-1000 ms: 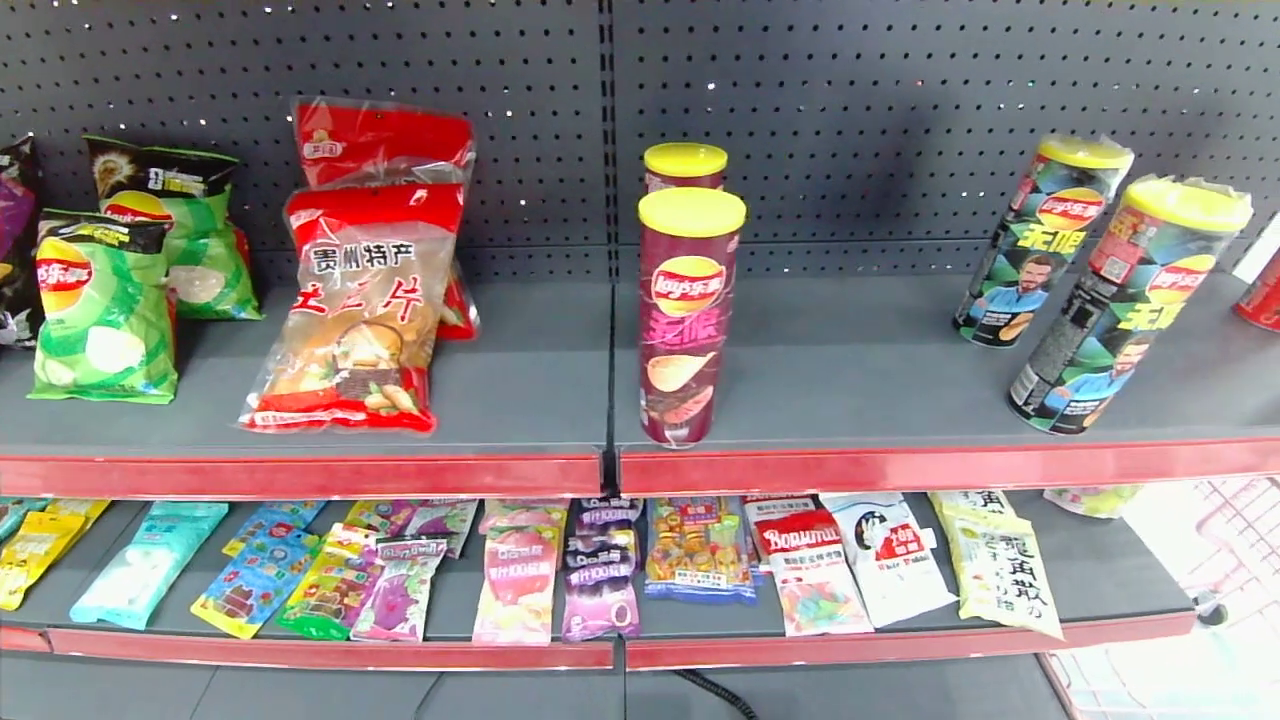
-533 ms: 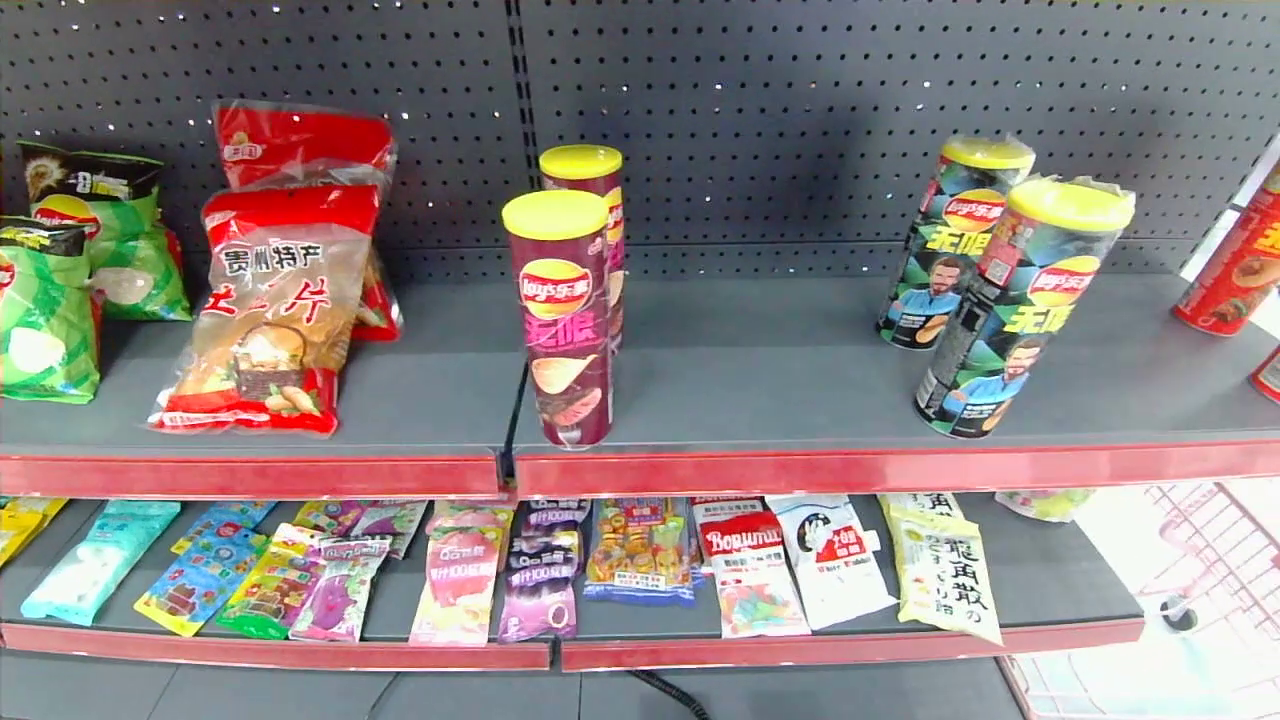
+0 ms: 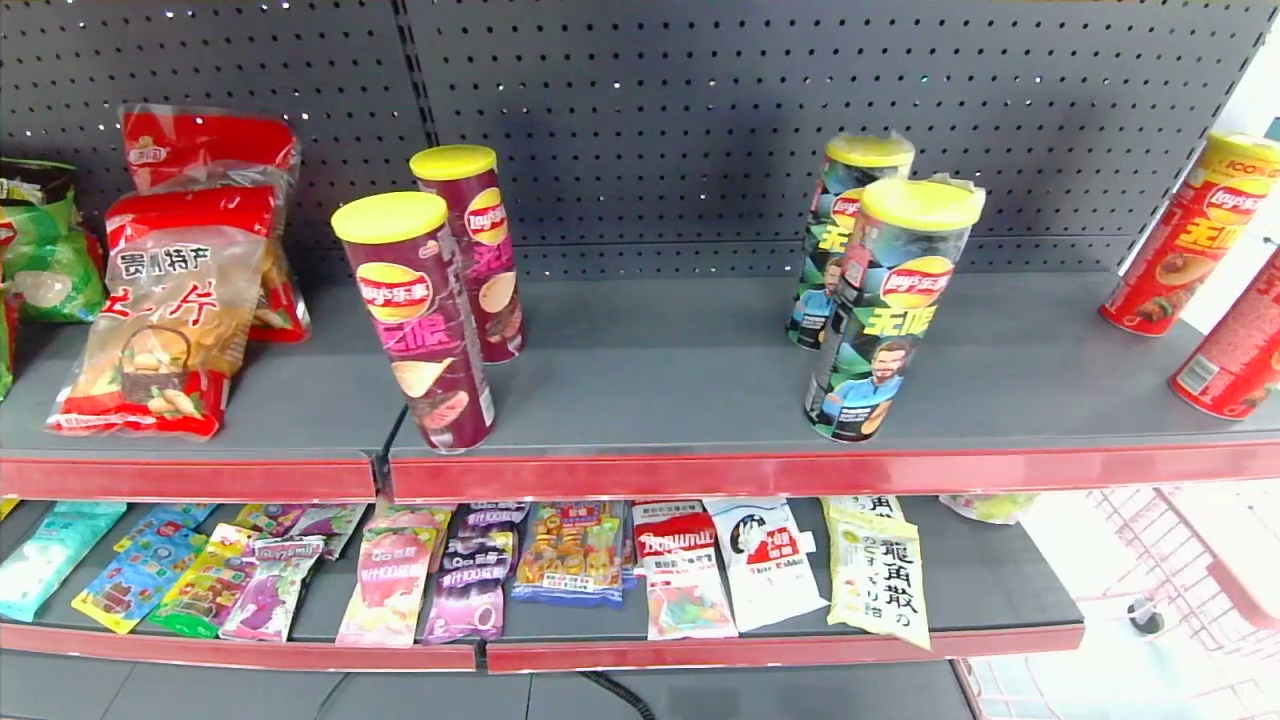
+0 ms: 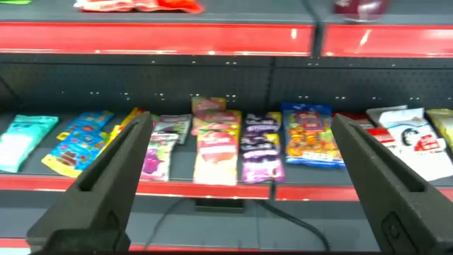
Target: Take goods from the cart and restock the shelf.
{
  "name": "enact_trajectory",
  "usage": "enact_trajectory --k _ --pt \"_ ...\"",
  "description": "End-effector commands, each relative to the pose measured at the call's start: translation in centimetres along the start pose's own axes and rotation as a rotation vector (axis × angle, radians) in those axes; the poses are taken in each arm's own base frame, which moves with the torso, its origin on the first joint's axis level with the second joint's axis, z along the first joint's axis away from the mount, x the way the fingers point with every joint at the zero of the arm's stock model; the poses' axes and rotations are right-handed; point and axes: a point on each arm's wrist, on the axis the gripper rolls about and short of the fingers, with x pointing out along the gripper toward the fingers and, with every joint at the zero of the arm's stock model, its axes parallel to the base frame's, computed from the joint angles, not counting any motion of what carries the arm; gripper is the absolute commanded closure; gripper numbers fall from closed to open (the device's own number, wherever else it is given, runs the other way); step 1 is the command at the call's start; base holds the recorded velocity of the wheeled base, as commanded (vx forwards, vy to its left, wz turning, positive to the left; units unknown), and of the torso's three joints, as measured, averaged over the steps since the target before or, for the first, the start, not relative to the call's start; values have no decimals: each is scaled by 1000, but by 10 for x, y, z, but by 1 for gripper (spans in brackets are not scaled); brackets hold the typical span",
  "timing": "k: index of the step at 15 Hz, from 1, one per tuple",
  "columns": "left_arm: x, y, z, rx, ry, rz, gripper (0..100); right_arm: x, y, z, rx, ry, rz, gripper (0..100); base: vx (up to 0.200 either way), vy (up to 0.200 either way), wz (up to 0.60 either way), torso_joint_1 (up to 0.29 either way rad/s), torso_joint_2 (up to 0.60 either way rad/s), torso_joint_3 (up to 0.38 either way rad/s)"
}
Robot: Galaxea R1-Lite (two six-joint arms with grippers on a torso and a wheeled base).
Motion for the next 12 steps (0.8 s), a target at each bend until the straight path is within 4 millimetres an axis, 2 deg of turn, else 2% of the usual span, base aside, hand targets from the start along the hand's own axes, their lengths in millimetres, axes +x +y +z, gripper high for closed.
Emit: enact_trajectory --k 1,9,12 --pt "0 0 0 0 1 0 0 0 0 0 0 0 0 0 0 -200 0 7 2 -2" --pt "0 0 0 0 1 0 0 0 0 0 0 0 0 0 0 -200 0 2 5 5" --pt "0 0 0 0 1 0 0 0 0 0 0 0 0 0 0 0 0 0 0 0"
